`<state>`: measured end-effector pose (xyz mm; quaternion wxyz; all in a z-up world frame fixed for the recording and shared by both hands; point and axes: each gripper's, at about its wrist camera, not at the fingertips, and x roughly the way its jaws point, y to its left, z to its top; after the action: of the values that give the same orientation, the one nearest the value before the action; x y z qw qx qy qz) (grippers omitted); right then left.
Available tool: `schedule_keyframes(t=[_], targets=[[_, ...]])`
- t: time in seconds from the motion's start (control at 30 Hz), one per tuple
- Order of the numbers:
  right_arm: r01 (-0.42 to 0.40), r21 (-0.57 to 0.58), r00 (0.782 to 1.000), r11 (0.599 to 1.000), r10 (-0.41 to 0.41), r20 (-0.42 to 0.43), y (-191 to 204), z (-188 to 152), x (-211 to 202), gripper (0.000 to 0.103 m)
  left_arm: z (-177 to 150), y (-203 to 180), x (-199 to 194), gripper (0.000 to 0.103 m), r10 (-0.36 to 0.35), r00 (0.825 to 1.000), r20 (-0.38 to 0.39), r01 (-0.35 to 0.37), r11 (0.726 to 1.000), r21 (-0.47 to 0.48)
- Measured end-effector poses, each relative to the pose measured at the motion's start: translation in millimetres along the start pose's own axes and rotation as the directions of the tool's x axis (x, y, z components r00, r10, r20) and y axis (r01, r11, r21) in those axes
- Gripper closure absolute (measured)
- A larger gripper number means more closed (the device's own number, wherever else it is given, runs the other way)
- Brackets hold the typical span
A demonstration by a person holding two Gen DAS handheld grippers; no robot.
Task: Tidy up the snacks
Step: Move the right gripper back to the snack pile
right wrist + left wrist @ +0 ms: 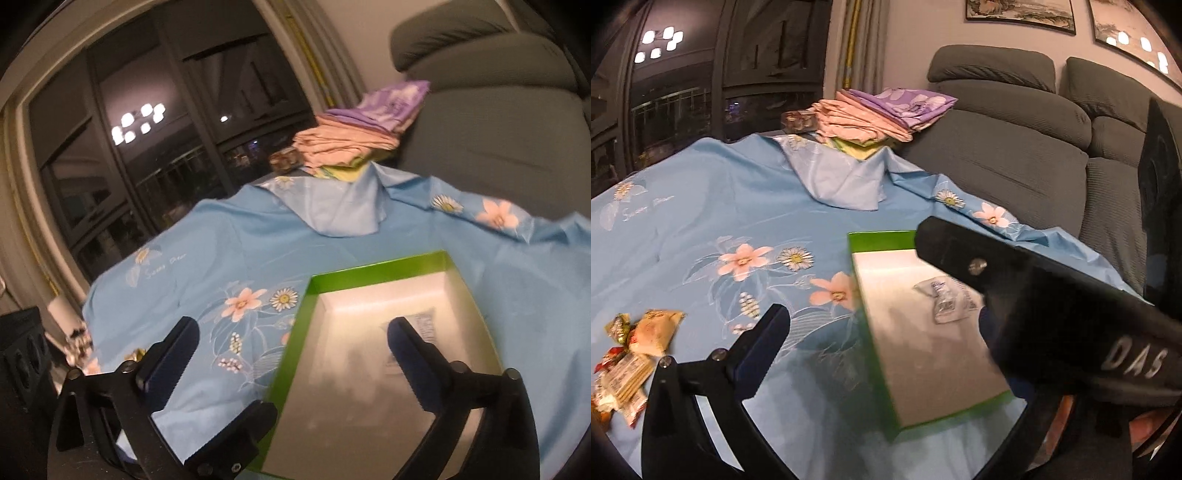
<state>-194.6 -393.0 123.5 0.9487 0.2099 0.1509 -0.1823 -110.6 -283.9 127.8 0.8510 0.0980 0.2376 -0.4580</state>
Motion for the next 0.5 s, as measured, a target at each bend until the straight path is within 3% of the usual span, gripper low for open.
schedule_keyframes(t=[0.3, 0.5], targets=[[-0.051, -0.165, 0.998, 0.985, 0.047, -0.028, 72, -16, 9, 0.0, -22, 44, -48, 0.0, 0.141, 0.988, 0.055, -0.141, 0.99, -0.009], [-0.122, -0.23, 0.99, 0.965, 0.103, -0.094, 130, -40, 21, 0.0, -55, 93, -98, 0.0, 0.313, 0.943, 0.11, -0.304, 0.948, -0.091]])
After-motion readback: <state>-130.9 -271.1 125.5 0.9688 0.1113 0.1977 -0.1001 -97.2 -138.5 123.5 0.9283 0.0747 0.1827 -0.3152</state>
